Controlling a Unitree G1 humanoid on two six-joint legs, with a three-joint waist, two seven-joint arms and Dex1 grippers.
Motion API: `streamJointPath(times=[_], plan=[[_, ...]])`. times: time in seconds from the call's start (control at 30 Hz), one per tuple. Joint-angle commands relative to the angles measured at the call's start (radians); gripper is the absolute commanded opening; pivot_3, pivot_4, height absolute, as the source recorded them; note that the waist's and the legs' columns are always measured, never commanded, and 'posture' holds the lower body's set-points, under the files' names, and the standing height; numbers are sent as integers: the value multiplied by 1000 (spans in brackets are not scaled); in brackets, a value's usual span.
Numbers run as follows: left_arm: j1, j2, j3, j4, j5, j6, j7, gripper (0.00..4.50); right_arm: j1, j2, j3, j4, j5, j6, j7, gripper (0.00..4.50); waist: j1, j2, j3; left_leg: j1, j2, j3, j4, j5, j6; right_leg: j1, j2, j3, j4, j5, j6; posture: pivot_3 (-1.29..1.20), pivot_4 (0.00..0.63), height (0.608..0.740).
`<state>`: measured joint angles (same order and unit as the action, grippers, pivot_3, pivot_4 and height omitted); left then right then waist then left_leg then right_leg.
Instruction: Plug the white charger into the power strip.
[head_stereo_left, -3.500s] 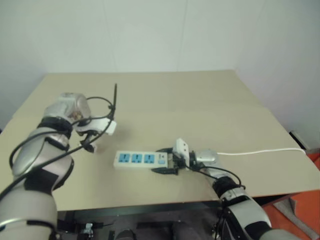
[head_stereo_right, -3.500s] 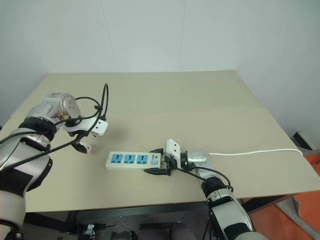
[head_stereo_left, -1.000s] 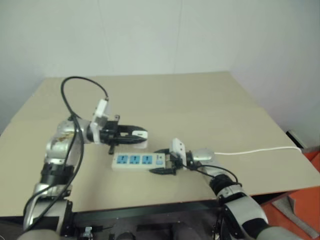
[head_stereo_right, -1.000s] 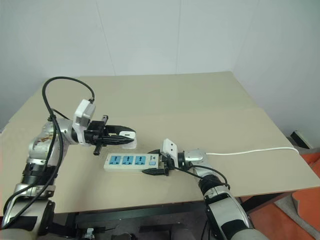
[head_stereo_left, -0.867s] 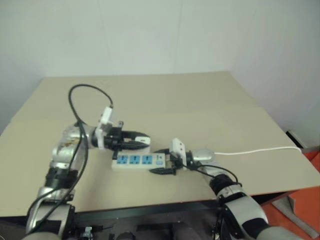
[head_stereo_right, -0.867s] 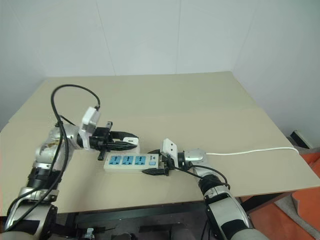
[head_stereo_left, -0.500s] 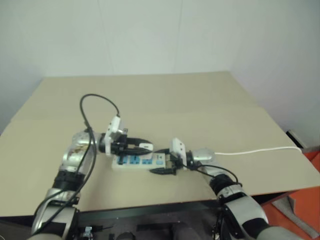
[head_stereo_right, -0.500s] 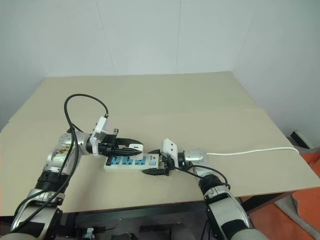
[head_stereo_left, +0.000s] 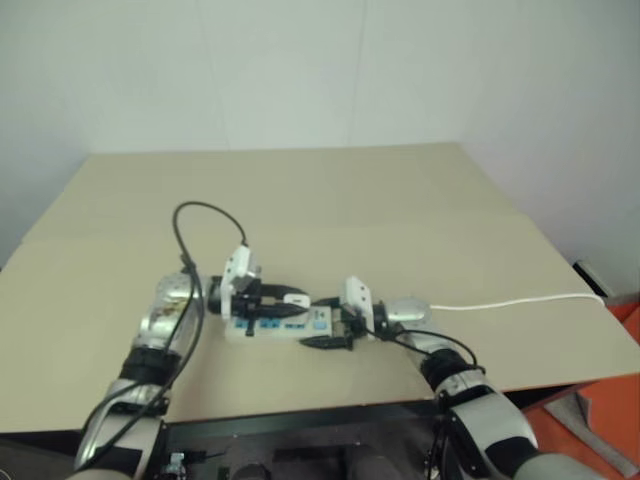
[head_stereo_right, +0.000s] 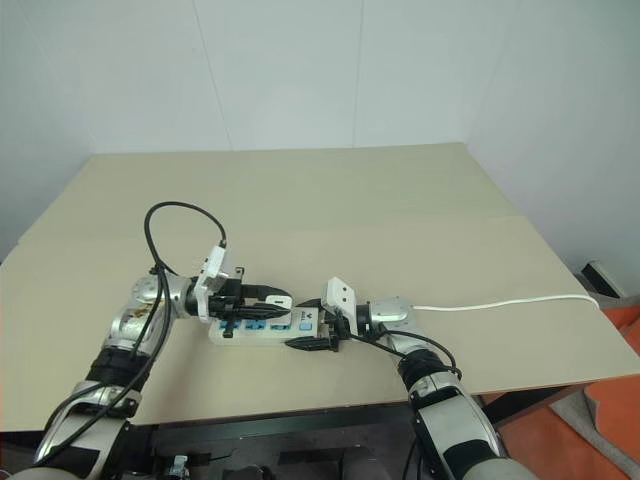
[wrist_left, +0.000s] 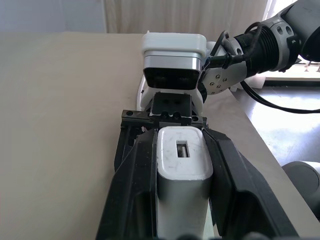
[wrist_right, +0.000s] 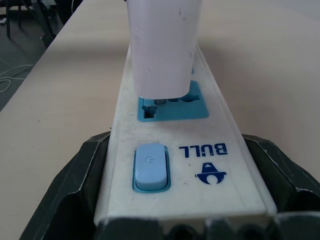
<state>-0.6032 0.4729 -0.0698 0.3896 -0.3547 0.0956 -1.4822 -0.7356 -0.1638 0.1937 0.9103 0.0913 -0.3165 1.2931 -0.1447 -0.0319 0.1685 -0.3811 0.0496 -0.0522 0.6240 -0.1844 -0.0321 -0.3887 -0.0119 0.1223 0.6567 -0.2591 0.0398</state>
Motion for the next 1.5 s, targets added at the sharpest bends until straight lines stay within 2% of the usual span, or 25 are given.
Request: streamJointPath(times=[0.03, 0.77, 1.13, 1.5], plan=[[14, -3, -12, -14, 7, -23, 2, 1021, 31, -14, 51, 31, -59, 38, 18, 3417, 0, 0, 0, 0, 0, 0, 0, 0, 0, 0, 0, 0, 0, 0, 0, 0, 150, 740], [75, 30, -35, 39, 48, -63, 25, 1021, 37, -12, 52, 17, -59, 48, 17, 3417, 1, 1, -1, 0, 0, 0, -1, 0, 0, 0, 0, 0, -1, 0, 0, 0, 150, 740], [111, 57, -21, 177, 58, -81, 44, 1021, 33, -13, 50, 23, -63, 47, 18, 3417, -1, 8, -8, 3, 0, 0, -2, 0, 0, 1, 0, 0, -1, -1, -1, 0, 150, 740], [34, 38, -74, 325, 102, -194, 20, 1021, 27, -9, 60, 27, -59, 46, 18, 3417, 2, 11, -20, 11, 0, 1, -9, 0, 0, 5, 0, 1, -1, -3, -4, 0, 150, 740]])
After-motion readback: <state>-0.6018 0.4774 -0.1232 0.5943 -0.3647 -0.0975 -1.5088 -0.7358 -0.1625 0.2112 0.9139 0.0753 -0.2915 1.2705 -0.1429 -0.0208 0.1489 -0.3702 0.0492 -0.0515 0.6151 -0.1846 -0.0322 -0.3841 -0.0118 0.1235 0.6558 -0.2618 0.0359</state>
